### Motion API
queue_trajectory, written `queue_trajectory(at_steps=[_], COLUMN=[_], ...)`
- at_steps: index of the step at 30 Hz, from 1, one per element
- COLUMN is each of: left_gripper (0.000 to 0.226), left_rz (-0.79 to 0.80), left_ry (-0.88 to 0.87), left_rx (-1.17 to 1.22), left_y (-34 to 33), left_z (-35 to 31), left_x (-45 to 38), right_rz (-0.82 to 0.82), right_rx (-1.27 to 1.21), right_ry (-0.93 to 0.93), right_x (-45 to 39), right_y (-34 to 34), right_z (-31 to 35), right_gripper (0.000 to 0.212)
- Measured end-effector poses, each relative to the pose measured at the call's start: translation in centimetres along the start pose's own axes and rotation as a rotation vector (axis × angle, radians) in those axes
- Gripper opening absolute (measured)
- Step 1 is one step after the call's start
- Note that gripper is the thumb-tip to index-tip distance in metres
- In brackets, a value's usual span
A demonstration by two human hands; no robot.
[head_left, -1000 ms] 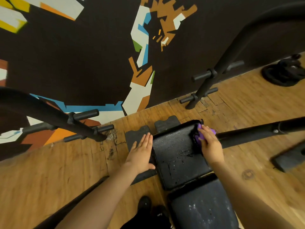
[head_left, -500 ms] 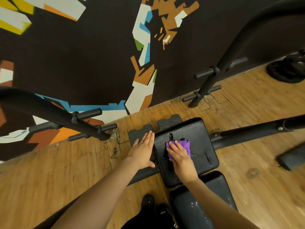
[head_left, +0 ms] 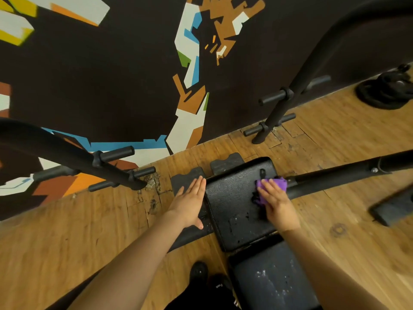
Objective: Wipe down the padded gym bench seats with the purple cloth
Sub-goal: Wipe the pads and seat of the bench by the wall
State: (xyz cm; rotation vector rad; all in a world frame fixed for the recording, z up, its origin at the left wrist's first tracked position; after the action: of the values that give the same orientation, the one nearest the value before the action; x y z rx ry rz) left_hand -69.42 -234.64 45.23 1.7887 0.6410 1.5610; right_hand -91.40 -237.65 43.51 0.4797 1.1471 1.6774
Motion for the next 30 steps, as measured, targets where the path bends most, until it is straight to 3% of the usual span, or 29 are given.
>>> queue_trajectory(at_steps=[4, 8, 9, 16, 18, 21, 24, 30], left_gripper=[0.131, 0.132, 0.132, 0.129, 0.129, 0.128, 0.128, 0.127], left_rz=[0.003, 0.019, 0.021, 0.0, -0.007, -0.014, -0.021, -0.008], left_ry=[0.003, 0.015, 0.017, 0.022, 0.032, 0.044, 0.05, 0.069], left_rx=[0.0, -0.021, -0.021, -0.037, -0.046, -0.051, -0.071, -0.136], left_y=[0.0, 0.2, 0.1, 0.1, 0.1, 0.1, 0.2, 0.1], left_z=[-0.2, -0.1, -0.1, -0.4, -0.4, -0.4, -0.5, -0.1], left_x=[-0.1, 0.1, 0.1, 0.0, 0.1, 0.2, 0.1, 0.1], right_rz=[-0.01, -0.18, -0.203, 0.002, 0.069, 0.072, 0.136, 0.17], right_rx=[-0.011, -0.17, -0.146, 0.06, 0.075, 0.07, 0.165, 0.101], right_ry=[-0.069, -0.37, -0.371, 0.091, 0.202, 0.333, 0.498, 0.485], right_x=[-0.2, 1.3, 1.7, 2.9, 3.2, 3.2, 3.9, 3.2], right_y=[0.4, 1.6, 1.7, -4.5, -6.3, -6.7, -7.5, -6.0], right_z=[-0.7, -3.7, -3.6, 7.3, 10.3, 11.7, 12.5, 9.6], right_gripper=[0.043, 0.04, 0.041, 0.063, 0.061, 0.039, 0.04, 0.044])
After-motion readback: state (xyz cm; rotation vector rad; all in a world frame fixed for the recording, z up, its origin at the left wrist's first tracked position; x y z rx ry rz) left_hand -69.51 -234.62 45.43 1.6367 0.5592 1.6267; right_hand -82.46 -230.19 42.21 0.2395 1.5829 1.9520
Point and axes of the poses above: each hand's wrist, its own x-axis away from the middle knuckle, its own y-axis out of the back of the hand, z = x × y, the point moved 10 cm from there along -x, towards the middle knuckle, and after that the axes turned 10 degrees about z, right-handed, at the moved point
